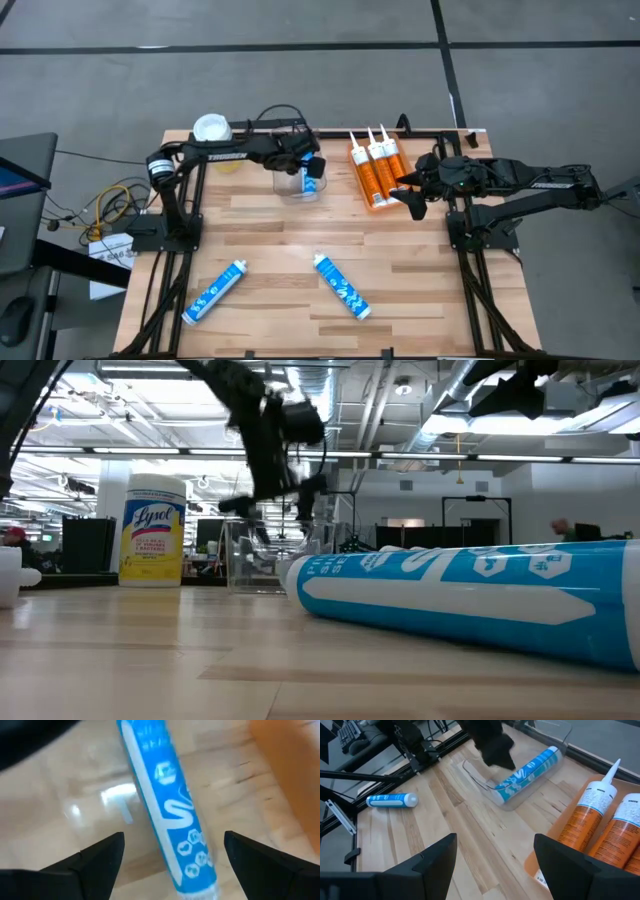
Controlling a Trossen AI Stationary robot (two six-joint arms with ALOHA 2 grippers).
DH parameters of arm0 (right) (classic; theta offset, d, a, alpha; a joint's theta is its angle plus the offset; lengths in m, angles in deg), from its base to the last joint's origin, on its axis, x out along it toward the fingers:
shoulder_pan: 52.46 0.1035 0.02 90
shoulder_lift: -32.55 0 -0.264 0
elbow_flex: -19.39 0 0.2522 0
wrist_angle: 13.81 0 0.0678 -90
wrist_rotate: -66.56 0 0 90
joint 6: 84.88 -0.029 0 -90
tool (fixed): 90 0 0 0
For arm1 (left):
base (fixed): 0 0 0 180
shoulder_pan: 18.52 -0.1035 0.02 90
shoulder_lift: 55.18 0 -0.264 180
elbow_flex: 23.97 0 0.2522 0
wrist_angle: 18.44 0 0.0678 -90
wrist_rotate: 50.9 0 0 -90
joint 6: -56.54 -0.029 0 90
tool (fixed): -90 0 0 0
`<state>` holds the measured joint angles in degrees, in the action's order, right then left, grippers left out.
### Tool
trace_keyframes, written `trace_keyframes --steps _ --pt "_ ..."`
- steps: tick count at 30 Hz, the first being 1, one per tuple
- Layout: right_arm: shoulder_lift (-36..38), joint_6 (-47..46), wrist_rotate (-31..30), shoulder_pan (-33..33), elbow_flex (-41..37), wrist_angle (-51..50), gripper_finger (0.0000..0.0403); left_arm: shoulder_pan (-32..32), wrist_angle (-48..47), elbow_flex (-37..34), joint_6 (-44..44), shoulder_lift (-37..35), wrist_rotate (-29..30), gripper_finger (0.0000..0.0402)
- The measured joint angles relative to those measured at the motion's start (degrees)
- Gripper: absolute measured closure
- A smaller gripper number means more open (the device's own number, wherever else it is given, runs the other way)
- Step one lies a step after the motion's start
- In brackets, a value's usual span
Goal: Pick & place silicon tubes, Sealant and Lysol wipes
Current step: Put the left blue sealant into the transparent bin
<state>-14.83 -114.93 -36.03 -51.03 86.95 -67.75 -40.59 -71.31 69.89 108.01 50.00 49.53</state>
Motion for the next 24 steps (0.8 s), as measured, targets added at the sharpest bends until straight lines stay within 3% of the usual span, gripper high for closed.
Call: trace_keyframes --steps 5,9,17,20,24 --pt "0.0 0.0 0.0 0.0 0.0 0.2 0.0147 4.4 -14.2 9.7 -4.4 -3.7 5.9 0.0064" --pt "0.0 0.0 0.0 0.0 0.0 0.1 0.0147 12.2 -24.7 11.9 -3.8 -7.8 5.9 0.0064" --pt "0.0 0.0 0.0 0.0 0.0 0.1 0.0147 33.5 -50.1 11.8 15.2 -10.2 4.0 0.0064" --pt "0.0 0.0 0.0 0.0 0.0 0.1 0.0147 40.3 -50.4 10.6 22.5 -10.3 3.6 0.0067" --pt "0.0 0.0 0.0 0.0 0.0 0.1 0.0147 46.9 -50.7 6.1 30.0 -10.5 -1.5 0.0074"
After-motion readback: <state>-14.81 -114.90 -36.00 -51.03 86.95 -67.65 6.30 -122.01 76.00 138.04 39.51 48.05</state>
